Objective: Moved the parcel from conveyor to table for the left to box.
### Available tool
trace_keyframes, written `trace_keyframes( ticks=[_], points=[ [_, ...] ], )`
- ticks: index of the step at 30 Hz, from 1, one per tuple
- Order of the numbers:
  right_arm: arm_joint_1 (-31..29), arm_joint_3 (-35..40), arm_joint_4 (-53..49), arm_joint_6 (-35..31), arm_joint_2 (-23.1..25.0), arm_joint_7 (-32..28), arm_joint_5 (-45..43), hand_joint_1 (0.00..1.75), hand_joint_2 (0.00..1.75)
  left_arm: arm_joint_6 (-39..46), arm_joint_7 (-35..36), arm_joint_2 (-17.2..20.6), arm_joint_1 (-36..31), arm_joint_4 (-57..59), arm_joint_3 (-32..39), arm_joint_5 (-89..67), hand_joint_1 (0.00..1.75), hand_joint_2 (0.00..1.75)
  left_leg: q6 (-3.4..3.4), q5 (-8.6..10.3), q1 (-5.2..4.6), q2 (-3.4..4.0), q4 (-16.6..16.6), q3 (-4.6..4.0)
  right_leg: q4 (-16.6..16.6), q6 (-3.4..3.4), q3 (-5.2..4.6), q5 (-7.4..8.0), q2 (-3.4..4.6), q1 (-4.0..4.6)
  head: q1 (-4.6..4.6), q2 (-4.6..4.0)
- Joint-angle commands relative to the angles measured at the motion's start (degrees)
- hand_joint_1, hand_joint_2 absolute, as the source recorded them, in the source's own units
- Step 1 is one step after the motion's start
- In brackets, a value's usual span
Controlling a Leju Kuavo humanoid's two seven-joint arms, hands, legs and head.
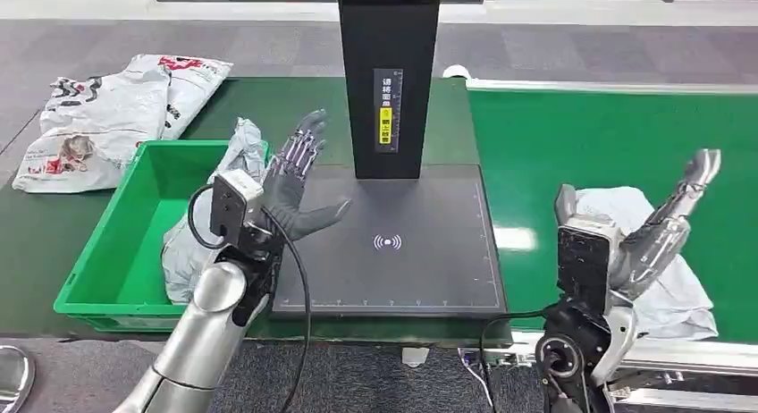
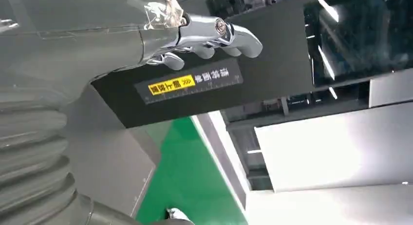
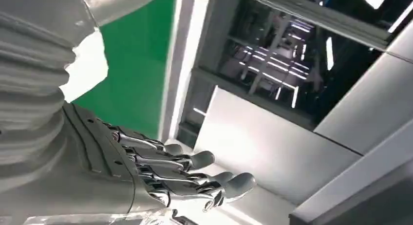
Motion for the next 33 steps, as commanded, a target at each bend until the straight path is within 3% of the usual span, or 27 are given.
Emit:
trace_keyframes(
  ticks=[1, 10, 14, 18, 33],
  points=[
    [0.2, -10.6, 15.8, 1.0, -3.2, 13.7, 18.5, 0.00, 1.75, 2.8, -1.8, 0.3, -0.2, 2.6, -2.6, 0.3, 0.00, 1.75, 0.01, 0.08, 0.09, -0.23, -0.3, 0.28, -0.3, -0.02, 0.41, 0.03, -0.26, 0.10, 0.00, 0.00],
    [0.4, -17.9, 26.0, -0.8, -4.6, 20.8, 28.1, 0.00, 1.75, 2.5, -2.5, -1.0, 1.7, 2.2, -1.5, 1.4, 0.00, 1.75, 0.03, 0.04, 0.07, -0.19, -0.2, 0.24, -0.3, 0.00, 0.39, 0.01, -0.21, 0.08, 0.00, 0.00],
    [1.3, -21.0, 28.6, -0.4, -4.7, 22.1, 28.9, 0.00, 1.75, 2.4, -2.6, -1.5, 2.0, 3.0, -1.3, 1.5, 0.00, 1.75, 0.03, 0.11, 0.09, -0.26, -0.5, 0.47, -0.6, -0.04, 0.64, 0.06, -0.31, 0.11, 0.00, 0.00],
    [2.2, -23.9, 30.5, 0.8, -4.7, 22.6, 28.4, 0.00, 1.75, 2.4, -2.6, -1.3, 2.2, 3.2, -0.9, 1.5, 0.00, 1.75, 0.02, -0.02, 0.05, -0.18, -0.1, 0.13, -0.2, 0.00, 0.24, -0.03, -0.19, 0.06, 0.00, 0.00],
    [-0.2, -27.0, 39.5, 4.3, -5.6, 24.7, 28.2, 0.00, 1.75, 2.7, -3.0, -0.6, 3.9, 2.1, -0.2, 1.8, 0.00, 1.75, 0.02, -0.06, 0.03, -0.01, -0.1, 0.07, -0.1, 0.02, 0.14, -0.02, -0.02, 0.03, 0.00, 0.00]
  ],
)
